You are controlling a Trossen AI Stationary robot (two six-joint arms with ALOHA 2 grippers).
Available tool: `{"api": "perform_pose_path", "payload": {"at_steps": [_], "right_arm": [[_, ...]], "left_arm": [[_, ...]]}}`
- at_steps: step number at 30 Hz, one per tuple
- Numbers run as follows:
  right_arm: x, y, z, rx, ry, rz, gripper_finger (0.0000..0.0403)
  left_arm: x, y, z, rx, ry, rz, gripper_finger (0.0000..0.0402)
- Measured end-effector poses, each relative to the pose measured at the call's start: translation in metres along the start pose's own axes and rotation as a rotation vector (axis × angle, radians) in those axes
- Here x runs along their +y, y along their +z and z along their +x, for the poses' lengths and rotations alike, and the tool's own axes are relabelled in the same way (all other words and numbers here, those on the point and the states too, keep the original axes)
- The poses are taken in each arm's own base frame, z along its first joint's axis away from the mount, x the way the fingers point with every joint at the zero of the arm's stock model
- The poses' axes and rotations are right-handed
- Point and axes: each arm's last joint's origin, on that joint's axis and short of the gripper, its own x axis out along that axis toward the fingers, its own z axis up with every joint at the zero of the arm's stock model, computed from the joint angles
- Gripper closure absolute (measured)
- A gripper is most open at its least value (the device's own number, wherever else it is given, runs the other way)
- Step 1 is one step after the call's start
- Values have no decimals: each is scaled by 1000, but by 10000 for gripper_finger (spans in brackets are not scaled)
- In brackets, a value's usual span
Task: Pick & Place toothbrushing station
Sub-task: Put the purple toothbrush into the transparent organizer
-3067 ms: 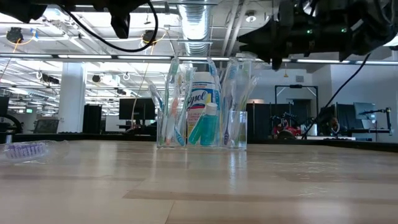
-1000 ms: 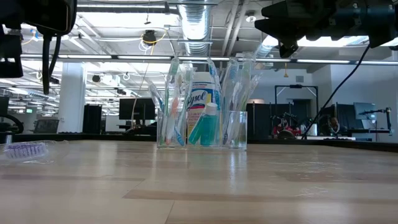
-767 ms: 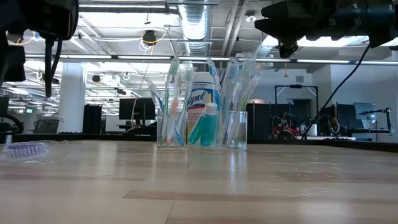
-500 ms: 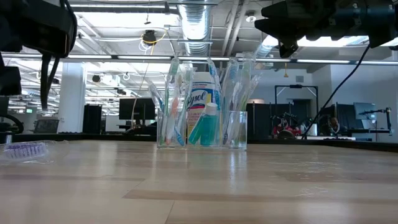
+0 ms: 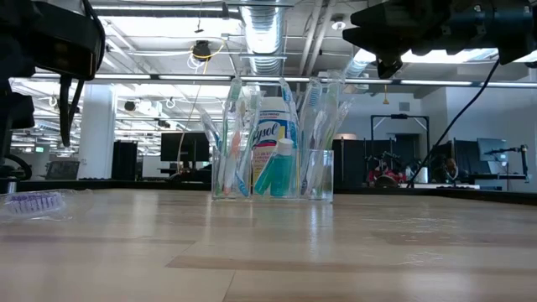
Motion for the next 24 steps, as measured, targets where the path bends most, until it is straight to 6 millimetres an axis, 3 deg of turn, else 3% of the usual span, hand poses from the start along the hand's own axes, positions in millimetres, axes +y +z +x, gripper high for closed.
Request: {"api": "perform_pose_path", "payload": {"at_steps": [8, 15, 19, 24], "right_arm": [[0, 0, 0, 0, 0, 0, 280], [0, 0, 0, 0, 0, 0, 280], [0, 0, 0, 0, 0, 0, 280], [0, 0, 0, 0, 0, 0, 280]], "left_arm": [[4, -5, 18, 33, 69, 14, 288], [5, -6, 21, 49, 75, 15, 297], [5, -5, 21, 42, 77, 14, 327], [4, -5, 20, 41, 72, 11, 393]]}}
